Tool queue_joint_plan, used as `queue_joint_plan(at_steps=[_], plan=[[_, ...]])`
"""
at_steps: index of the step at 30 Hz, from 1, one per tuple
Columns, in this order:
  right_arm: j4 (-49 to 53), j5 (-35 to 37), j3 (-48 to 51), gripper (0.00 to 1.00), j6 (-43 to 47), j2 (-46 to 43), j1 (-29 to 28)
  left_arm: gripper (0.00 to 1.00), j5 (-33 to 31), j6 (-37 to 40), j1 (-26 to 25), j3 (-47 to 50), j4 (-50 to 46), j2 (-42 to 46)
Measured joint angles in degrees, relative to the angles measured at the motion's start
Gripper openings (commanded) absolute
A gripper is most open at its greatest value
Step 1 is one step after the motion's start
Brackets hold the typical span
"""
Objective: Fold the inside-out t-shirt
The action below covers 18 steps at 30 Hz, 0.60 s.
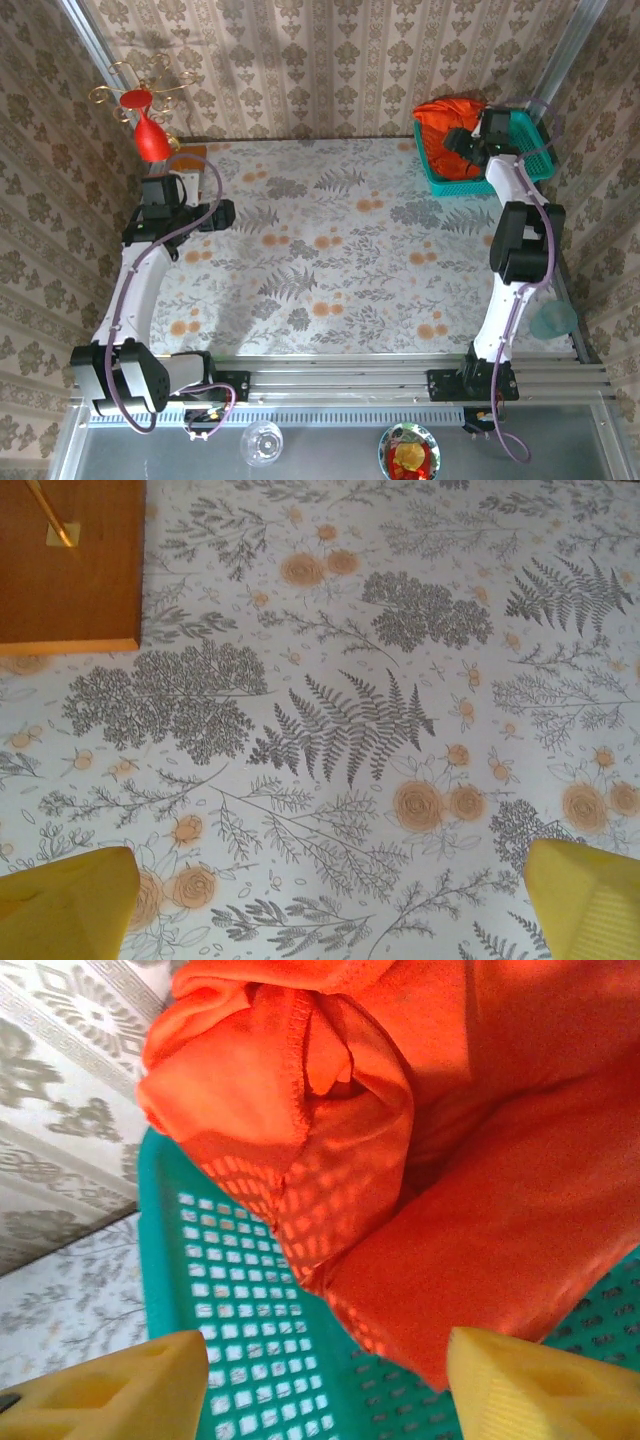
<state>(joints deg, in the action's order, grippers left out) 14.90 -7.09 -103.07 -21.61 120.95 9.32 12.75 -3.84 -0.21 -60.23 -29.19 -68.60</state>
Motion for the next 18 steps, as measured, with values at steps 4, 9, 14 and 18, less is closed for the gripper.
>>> queue_joint_plan(at_steps=[4, 9, 14, 18], plan=[[8.6, 3.6, -11.2, 0.64, 1.6, 6.5, -0.6, 1.00, 0.5, 0.0, 0.7, 1.0, -0.4, 0.1], [20.0, 10.2, -24.3, 0.64, 4.6, 12.9, -1.6, 1.00, 0.9, 0.5, 1.1, 3.2, -0.6, 0.1], [26.7, 13.6, -30.6, 0.64, 6.5, 17.4, -1.9, 1.00, 0.9, 1.1, 1.1, 3.3, -0.9, 0.0], [29.1, 14.4, -32.4, 0.62, 6.9, 20.6, -1.9, 1.00, 0.8, 1.3, 1.1, 3.4, -0.9, -0.4]])
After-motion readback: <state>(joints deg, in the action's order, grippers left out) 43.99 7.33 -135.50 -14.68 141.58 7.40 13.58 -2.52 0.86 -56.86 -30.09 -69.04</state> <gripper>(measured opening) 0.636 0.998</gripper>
